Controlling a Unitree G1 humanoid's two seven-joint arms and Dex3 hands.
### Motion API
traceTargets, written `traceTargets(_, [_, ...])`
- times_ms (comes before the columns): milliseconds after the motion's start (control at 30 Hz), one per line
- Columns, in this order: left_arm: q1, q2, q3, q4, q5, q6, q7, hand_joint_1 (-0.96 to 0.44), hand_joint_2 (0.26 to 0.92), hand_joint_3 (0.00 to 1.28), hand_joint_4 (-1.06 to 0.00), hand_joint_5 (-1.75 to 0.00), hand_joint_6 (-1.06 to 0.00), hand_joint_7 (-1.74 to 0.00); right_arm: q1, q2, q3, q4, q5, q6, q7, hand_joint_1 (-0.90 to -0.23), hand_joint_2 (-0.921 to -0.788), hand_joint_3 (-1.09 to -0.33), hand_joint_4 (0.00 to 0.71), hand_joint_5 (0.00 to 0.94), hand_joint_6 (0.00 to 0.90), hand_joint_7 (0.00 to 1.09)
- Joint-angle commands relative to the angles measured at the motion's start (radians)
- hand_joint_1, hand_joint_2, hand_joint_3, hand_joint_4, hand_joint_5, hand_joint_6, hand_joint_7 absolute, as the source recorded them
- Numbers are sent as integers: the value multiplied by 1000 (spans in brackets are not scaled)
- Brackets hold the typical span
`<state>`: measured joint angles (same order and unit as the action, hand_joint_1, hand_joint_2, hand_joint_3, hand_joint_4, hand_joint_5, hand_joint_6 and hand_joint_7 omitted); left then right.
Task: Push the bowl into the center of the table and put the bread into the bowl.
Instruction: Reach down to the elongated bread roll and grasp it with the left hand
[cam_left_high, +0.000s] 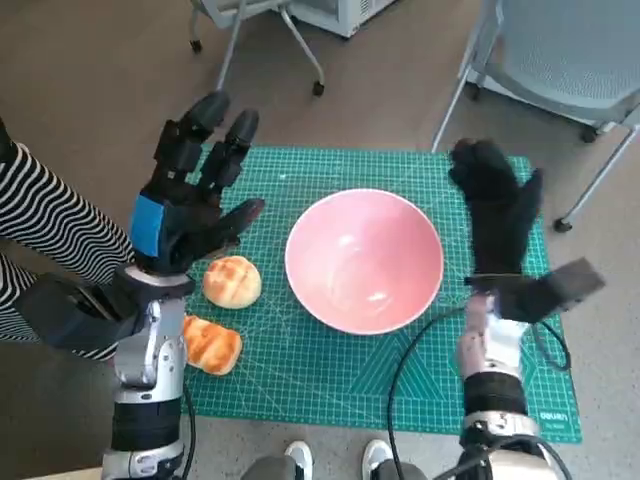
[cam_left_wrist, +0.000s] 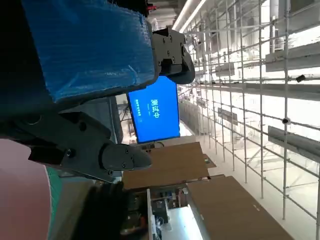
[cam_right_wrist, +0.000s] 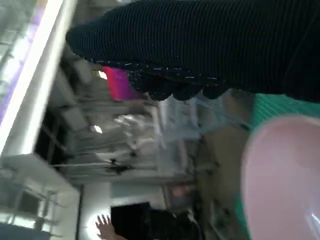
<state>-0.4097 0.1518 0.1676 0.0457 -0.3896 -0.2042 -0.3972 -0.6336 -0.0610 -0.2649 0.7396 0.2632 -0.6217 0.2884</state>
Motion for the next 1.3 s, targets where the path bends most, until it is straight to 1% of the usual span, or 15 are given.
traceTargets(33, [-7,-9,-16,-8,5,3,-2,-136,921,260,-205,0,1,-607,56,-21,29,-117,-34,12,-9,-652,-921,-776,157,9,82,519])
traceTargets(133, [-12,-14,-23,-5,8,1,0,-147,921,258,-204,0,1,-612,73,-32,46,-194,-29,20,11,-656,-921,-756,169,14,94,528])
traceTargets(300, [-22,-23,-35,6,3,-7,-9,-177,921,253,-204,0,1,-605,103,-46,76,-329,-4,54,47,-664,-921,-737,183,18,115,540])
traceTargets(433, [-30,-30,-40,14,-4,-10,-19,-200,920,243,-207,-2,1,-590,121,-55,95,-416,7,94,60,-671,-921,-727,190,19,131,546])
traceTargets(600, [-42,-32,-36,28,-14,-13,-40,-217,921,229,-214,-5,1,-568,134,-63,113,-493,18,150,61,-686,-921,-697,217,27,148,550])
traceTargets(733, [-51,-32,-31,36,-18,-14,-52,-222,921,229,-214,-4,0,-565,138,-63,124,-529,8,181,54,-694,-921,-681,226,27,153,551])
traceTargets(933, [-53,-16,-18,38,-13,-17,-63,-227,921,229,-220,-7,-2,-571,143,-66,137,-541,-26,190,43,-709,-921,-680,227,23,149,550])
traceTargets(1000, [-55,11,-7,36,-4,-18,-72,-234,920,221,-226,-9,-5,-578,147,-68,140,-540,-39,188,39,-713,-921,-681,224,20,142,548])
traceTargets(1033, [-59,37,0,42,8,-25,-84,-235,921,218,-227,-9,-6,-580,151,-68,142,-542,-45,188,37,-714,-921,-681,223,19,140,548])
traceTargets(1100, [-71,119,10,65,45,-48,-132,-235,914,195,-237,-13,-14,-598,160,-67,144,-545,-53,192,32,-715,-921,-687,214,13,130,548])
traceTargets(1133, [-74,140,13,72,53,-55,-146,-234,912,190,-239,-13,-15,-602,162,-66,144,-546,-56,194,31,-715,-921,-689,212,12,128,549])
traceTargets(1167, [-76,196,14,77,83,-61,-173,-233,910,181,-243,-14,-17,-607,166,-65,146,-551,-61,198,25,-715,-921,-691,210,11,125,550])
traceTargets(1200, [-77,264,15,74,119,-59,-204,-224,896,167,-253,-19,-19,-611,172,-63,147,-556,-65,203,18,-712,-921,-695,209,10,123,552])
traceTargets(1267, [-74,366,20,66,161,-56,-253,-200,873,139,-267,-21,-32,-602,182,-60,150,-567,-68,213,9,-709,-921,-703,210,9,120,557])
traceTargets(1300, [-71,394,23,60,167,-53,-269,-180,858,118,-274,-19,-54,-583,186,-59,151,-572,-68,217,6,-708,-921,-707,209,8,118,560])
